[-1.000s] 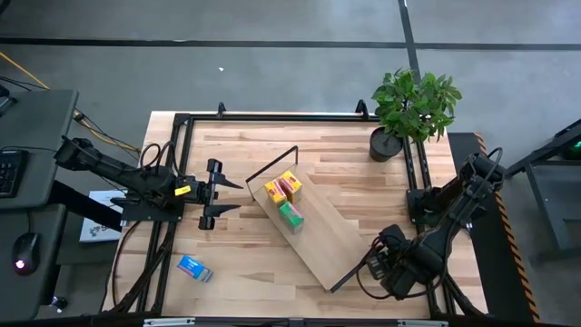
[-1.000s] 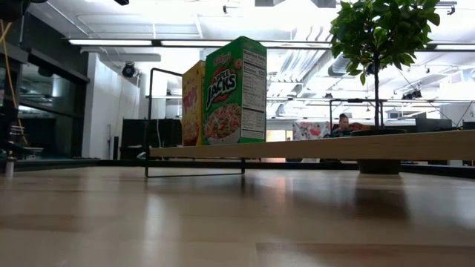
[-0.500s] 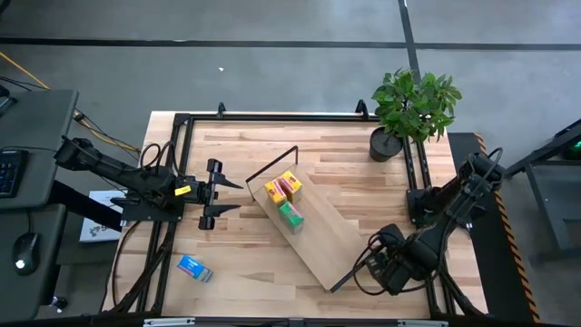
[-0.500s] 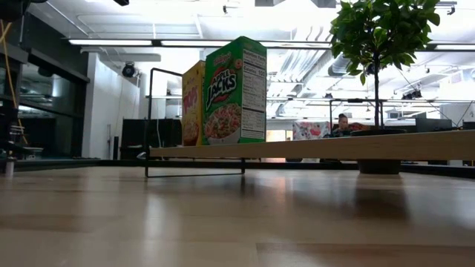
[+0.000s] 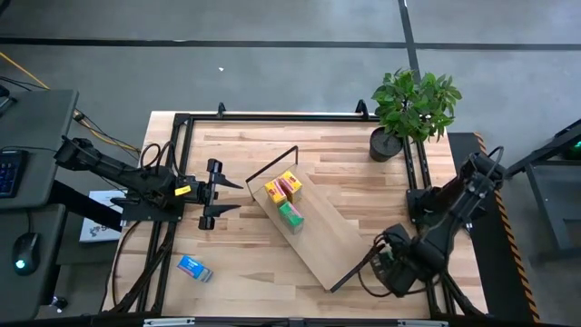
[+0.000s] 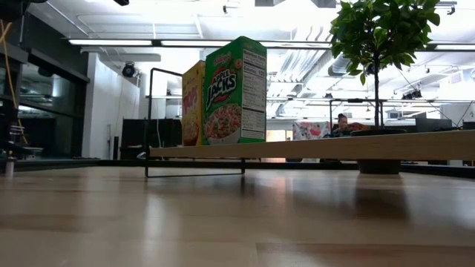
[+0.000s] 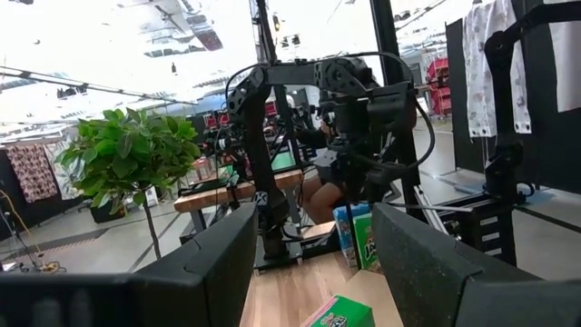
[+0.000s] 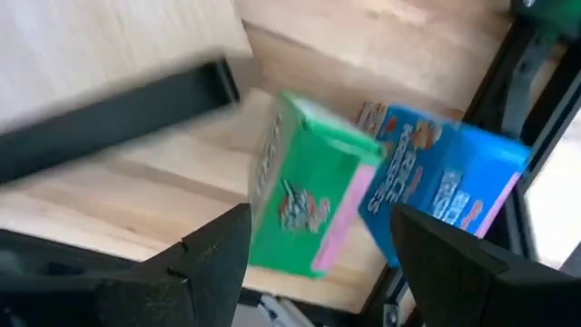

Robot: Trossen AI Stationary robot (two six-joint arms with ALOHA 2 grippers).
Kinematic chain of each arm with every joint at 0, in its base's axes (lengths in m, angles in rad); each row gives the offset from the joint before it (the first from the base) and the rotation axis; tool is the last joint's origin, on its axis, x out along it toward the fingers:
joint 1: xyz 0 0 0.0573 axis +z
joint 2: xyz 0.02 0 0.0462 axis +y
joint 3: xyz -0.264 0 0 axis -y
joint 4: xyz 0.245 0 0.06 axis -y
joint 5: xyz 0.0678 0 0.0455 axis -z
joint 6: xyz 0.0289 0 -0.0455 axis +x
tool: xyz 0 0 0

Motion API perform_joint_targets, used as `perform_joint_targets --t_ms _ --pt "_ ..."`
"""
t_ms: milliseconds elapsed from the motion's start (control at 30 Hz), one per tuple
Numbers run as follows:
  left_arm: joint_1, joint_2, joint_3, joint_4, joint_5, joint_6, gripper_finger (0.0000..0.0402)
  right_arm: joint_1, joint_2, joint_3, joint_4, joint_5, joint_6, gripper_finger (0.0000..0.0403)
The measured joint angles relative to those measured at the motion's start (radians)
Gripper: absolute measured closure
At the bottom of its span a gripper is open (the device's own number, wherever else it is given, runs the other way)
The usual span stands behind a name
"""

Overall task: Stack cereal on shelf
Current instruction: Put the green cereal box aligned with the other green cereal box on the shelf on the shelf

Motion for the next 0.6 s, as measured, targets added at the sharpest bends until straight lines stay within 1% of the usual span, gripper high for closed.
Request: perform_joint_targets --t_ms 67,167,267,600 --pt "0.000 0.000 0.000 0.000 0.000 0.000 0.0194 0.019 0.000 -0.006 0.014 0.020 0.049 0.0148" --pt "0.000 0.000 0.000 0.000 0.000 0.000 0.0194 0.045 0.000 -0.006 0.014 0.076 0.126 0.0148" --pt "0.000 0.000 0.000 0.000 0.000 0.000 0.0194 0.062 0.000 -0.006 0.014 0.119 0.167 0.0148" --pt "0.000 0.000 0.000 0.000 0.000 -0.016 0.0194 0.060 0.040 -0.007 0.003 0.099 0.168 0.0148"
